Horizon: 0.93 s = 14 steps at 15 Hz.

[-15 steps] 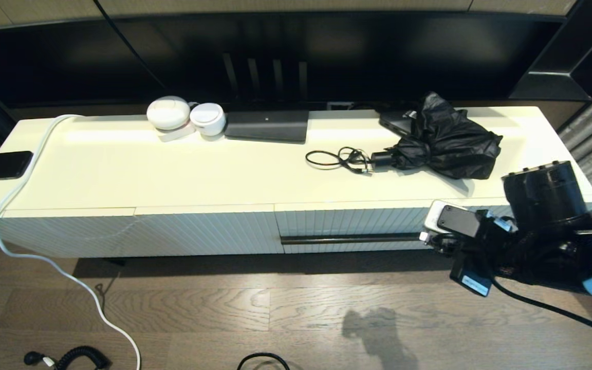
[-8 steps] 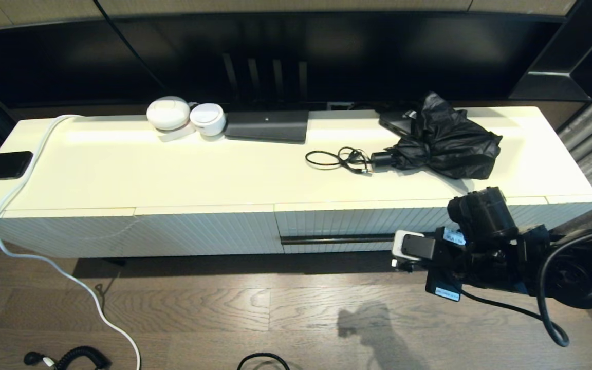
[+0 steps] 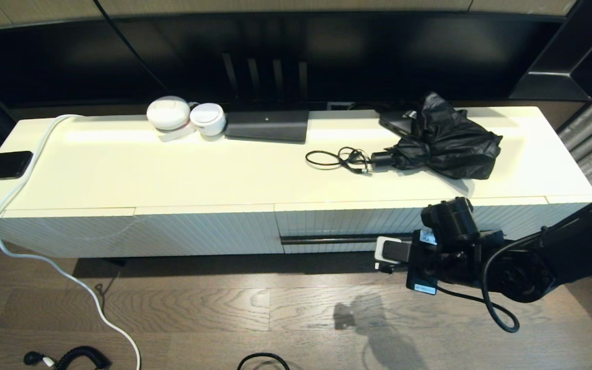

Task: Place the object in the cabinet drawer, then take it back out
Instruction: Open the drawer

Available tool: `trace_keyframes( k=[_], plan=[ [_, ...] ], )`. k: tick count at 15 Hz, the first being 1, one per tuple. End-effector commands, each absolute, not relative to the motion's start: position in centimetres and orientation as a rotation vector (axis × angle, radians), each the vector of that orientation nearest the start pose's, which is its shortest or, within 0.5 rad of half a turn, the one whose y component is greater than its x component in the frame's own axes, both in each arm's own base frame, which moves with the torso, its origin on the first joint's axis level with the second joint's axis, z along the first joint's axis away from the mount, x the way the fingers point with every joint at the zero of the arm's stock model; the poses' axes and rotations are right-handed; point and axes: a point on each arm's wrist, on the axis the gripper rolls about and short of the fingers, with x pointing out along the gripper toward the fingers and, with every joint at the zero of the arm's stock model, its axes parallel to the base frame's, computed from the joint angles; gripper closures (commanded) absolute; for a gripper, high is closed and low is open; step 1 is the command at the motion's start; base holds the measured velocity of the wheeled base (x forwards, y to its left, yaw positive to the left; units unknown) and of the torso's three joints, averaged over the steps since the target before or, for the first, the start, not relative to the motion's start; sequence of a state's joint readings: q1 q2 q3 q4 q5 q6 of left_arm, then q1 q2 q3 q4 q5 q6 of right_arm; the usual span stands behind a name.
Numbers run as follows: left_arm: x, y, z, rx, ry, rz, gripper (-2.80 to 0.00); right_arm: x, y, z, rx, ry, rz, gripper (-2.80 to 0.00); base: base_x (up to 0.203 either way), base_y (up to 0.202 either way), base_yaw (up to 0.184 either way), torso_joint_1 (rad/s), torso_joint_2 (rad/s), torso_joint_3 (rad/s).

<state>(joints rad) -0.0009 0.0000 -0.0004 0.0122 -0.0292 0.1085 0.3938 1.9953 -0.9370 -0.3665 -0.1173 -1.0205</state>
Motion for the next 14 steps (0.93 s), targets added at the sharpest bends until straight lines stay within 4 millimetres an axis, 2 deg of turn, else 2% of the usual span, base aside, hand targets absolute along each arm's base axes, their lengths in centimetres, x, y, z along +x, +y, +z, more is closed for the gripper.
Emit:
trace_keyframes(
  k=[1,11,12,14],
  plan=[
    [-2.3,-0.1,7.4,0.109,0.011,-0.032,0.00,33.2,13.4,8.2,-1.161,0.499,0.602,0.00,0.000,0.000,0.000,0.000,0.00,0.000],
    [-2.3,-0.1,7.4,0.109,0.011,-0.031,0.00,35.4,13.5,6.9,-1.200,0.403,0.570,0.00,0.000,0.000,0.000,0.000,0.00,0.000],
    [-2.3,-0.1,7.4,0.109,0.011,-0.031,0.00,35.7,13.2,6.6,-1.210,0.401,0.563,-2.80,0.000,0.000,0.000,0.000,0.00,0.000],
    [-2.3,-0.1,7.4,0.109,0.011,-0.031,0.00,35.8,13.2,6.2,-1.214,0.407,0.567,-2.80,0.000,0.000,0.000,0.000,0.00,0.000]
  ],
)
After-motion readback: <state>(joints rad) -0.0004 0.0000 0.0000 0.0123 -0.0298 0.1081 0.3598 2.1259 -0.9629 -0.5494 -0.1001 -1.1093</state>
